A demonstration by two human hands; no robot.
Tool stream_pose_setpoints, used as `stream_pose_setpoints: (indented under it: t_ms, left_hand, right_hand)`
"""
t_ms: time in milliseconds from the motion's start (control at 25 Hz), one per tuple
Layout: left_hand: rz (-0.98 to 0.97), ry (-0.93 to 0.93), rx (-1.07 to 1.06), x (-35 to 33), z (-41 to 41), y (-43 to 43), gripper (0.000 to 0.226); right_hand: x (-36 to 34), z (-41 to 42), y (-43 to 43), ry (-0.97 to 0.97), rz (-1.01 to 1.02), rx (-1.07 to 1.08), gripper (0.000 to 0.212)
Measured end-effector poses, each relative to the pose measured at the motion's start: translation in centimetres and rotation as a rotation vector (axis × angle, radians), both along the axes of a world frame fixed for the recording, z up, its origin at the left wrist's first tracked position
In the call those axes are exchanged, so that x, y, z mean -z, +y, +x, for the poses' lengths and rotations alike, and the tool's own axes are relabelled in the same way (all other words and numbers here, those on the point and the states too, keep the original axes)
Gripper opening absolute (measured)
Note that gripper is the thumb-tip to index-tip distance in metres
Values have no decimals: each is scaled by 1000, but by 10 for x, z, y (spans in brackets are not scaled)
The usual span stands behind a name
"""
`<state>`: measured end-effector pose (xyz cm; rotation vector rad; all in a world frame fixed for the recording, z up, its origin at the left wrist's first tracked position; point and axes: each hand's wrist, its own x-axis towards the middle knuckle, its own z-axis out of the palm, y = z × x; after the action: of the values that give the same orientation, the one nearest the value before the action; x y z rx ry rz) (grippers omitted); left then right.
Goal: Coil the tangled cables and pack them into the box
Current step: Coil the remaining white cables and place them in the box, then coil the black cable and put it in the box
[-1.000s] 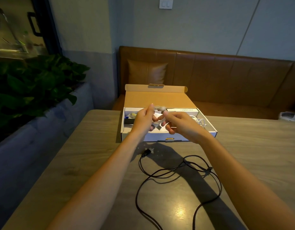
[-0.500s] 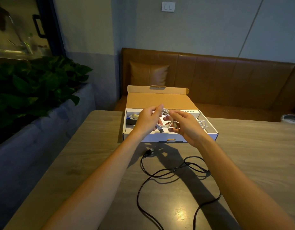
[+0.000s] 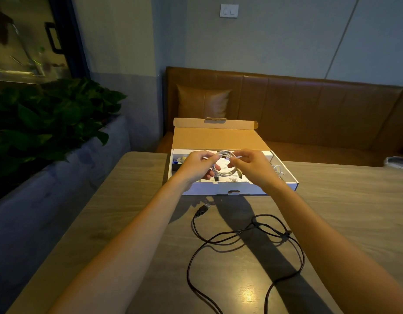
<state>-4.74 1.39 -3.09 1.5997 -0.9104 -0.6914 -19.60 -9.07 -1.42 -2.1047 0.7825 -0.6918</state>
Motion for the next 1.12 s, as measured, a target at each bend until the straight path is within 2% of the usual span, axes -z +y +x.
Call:
stream_pose_setpoints:
  t_ms: [160, 280, 520, 640, 720, 880, 1120]
  left_hand:
    - [68, 16, -35, 4, 9, -20, 26]
    - [159, -7, -76, 8, 19, -44, 22]
    - [254, -329, -151, 26, 35, -80, 20]
    - [261, -493, -197, 32, 36, -88, 18]
    - [260, -506, -208, 33, 38, -90, 19]
    - [210, -470, -214, 33, 38, -87, 25]
    - [147, -523, -216, 21, 42, -68, 20]
  right_hand:
    - [7, 21, -25, 178, -141, 51, 26]
    - [15, 40, -47, 245, -160, 117, 23]
    - [33, 69, -69, 425, -327, 219, 19]
    - [37, 76, -71, 430, -432, 256, 17]
    - [38, 77, -73, 446, -471, 243, 15]
    - [38, 76, -78, 417, -425, 198, 16]
    - [27, 60, -78, 267, -337, 195, 22]
